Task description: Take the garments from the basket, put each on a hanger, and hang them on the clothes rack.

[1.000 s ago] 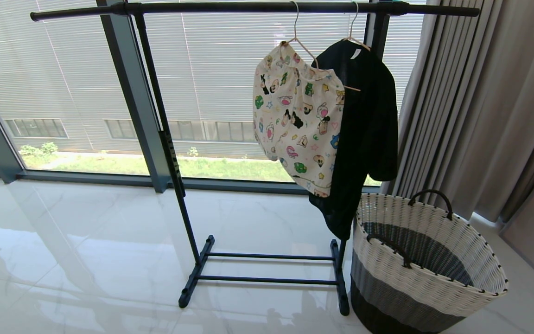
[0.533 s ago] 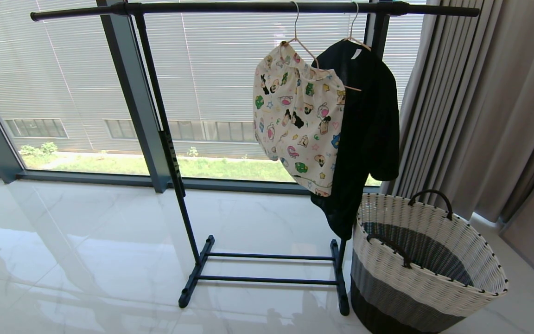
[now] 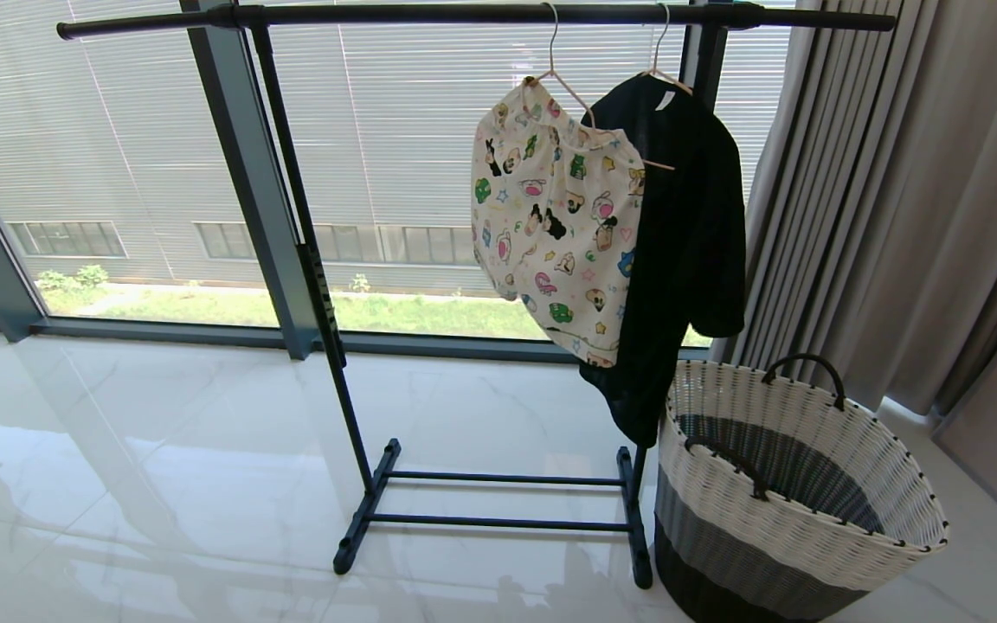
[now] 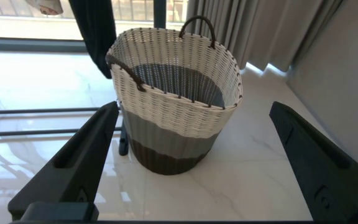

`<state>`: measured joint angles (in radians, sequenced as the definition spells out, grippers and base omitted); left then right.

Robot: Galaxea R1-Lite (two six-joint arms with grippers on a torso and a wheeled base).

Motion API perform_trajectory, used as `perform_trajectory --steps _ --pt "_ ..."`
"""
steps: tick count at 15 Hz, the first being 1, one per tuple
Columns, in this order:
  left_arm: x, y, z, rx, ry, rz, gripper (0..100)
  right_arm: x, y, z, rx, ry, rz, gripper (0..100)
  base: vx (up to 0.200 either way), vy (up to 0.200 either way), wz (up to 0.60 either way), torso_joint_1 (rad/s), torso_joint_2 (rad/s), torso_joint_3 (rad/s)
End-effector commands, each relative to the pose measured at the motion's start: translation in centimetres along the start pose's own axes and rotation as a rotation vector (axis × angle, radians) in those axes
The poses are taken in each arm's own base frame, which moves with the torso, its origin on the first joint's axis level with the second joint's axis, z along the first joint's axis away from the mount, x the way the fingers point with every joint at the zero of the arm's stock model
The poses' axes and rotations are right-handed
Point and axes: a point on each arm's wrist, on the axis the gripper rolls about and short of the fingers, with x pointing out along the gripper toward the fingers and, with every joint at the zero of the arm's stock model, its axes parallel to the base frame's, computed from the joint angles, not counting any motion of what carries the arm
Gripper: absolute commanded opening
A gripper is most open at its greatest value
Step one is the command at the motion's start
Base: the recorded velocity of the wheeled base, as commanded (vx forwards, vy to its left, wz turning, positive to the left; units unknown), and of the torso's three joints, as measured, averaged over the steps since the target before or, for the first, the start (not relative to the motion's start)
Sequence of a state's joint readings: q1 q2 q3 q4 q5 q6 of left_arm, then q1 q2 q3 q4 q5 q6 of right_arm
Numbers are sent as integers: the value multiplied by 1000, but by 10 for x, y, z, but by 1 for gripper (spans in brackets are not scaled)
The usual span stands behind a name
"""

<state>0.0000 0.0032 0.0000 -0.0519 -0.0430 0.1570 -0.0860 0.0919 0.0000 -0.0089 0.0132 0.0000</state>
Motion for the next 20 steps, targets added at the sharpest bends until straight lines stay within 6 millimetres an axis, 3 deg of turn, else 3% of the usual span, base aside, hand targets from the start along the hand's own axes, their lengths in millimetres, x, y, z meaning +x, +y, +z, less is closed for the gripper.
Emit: perform_trajectory --steps 1,20 --pt "0 0 0 -4 1 1 100 0 0 0 0 1 1 100 0 0 0 0 0 0" --pt "0 0 0 -5 -2 0 100 0 0 0 0 1 1 100 0 0 0 0 0 0"
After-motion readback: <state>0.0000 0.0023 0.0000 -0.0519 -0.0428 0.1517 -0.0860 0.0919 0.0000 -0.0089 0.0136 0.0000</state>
